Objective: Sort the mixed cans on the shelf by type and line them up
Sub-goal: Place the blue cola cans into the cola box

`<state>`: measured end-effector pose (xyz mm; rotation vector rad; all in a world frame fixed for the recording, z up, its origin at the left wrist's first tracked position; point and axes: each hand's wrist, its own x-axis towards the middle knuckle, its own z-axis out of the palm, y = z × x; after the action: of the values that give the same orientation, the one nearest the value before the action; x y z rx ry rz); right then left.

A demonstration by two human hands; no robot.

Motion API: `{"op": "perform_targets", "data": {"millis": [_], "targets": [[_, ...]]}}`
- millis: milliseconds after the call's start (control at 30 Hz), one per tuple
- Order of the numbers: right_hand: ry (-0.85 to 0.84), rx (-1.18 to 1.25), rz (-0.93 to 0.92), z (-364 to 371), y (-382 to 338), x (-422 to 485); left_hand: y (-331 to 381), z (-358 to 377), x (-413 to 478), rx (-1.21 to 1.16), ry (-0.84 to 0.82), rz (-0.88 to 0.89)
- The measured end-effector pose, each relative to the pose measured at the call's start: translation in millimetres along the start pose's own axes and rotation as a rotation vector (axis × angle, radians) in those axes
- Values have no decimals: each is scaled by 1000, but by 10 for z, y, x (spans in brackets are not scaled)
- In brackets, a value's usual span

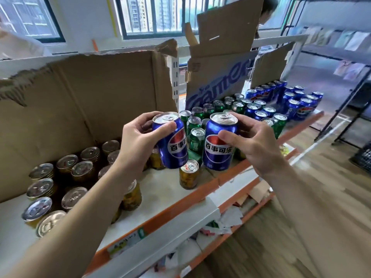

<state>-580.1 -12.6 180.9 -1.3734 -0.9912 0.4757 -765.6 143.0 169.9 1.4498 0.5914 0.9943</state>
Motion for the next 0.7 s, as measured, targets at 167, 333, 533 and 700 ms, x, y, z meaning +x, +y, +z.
{"op": "perform_targets", "data": {"millis": [167, 333, 533, 700], "targets": [[38, 1, -5, -605, 30, -8, 50, 604, -67, -9, 15, 28], [46, -2, -56, -1320, 5, 1, 122, 1326, -103, -53, -11, 46], [85, 43, -89, -2098, 60, -58, 81, 2156, -111, -55, -47, 87], [94, 47, -79, -2619, 152, -109, 15, 2740, -151, -61, -82, 75]]}}
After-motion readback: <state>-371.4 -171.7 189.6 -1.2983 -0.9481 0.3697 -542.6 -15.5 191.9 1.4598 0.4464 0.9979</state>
